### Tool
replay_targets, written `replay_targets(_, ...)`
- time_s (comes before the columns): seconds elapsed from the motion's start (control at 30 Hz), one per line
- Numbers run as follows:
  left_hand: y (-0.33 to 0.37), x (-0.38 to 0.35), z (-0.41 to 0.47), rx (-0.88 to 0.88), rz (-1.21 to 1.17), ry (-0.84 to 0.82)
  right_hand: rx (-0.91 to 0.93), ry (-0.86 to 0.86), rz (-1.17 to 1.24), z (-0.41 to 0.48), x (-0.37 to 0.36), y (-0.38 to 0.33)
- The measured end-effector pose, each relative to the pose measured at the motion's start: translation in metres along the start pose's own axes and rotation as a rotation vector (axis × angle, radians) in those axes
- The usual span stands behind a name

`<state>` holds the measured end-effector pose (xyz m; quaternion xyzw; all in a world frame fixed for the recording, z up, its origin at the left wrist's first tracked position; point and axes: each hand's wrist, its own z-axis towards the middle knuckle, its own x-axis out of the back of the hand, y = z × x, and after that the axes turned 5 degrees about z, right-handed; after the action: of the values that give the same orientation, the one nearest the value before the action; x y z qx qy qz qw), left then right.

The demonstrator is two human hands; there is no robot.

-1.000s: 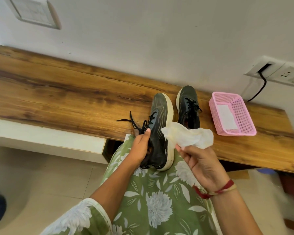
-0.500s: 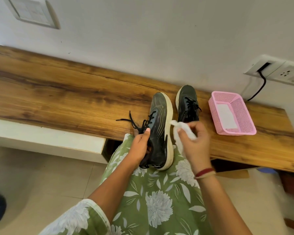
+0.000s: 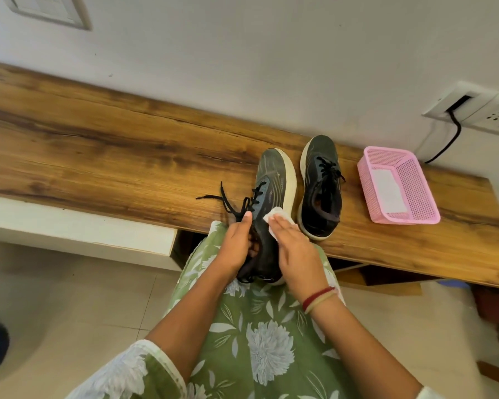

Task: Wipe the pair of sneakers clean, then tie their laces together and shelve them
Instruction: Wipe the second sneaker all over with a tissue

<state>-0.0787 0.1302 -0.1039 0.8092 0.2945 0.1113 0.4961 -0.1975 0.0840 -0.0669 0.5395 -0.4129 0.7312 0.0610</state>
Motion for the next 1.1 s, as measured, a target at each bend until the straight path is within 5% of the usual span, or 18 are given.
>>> replay_targets(0.17,0.0,0.004,-0.001,-0.016,-0.012,-0.026,0.165,-0.125,-0.008,-0.01,-0.008,-0.014)
replay_targets(0.33,0.003,0.002,-0.001,0.021,-0.017,0.0,0.014,-0.133,0.055,0.007,-0.004,-0.004)
replay_targets(0.5,0.005,0.002,-0.001,0.107,-0.045,0.03,0.23,-0.291,-0.005,-0.003,0.017,0.003)
replay_targets(0.63,-0.003,0.001,0.002,0.107,-0.055,0.069,0.125,-0.28,0.016,0.015,0.019,0.011)
replay_targets(0.77,-0.004,0.002,0.005,0.151,-0.064,0.071,0.263,-0.36,0.027,-0.009,0.009,0.0)
replay_targets(0.97,-0.002,0.001,0.005,0.131,-0.018,0.074,0.119,-0.177,0.168,-0.005,-0.005,-0.005)
replay_targets(1.1,0.007,0.001,-0.002,0.175,-0.021,0.103,0.203,-0.224,0.116,-0.014,-0.001,-0.004)
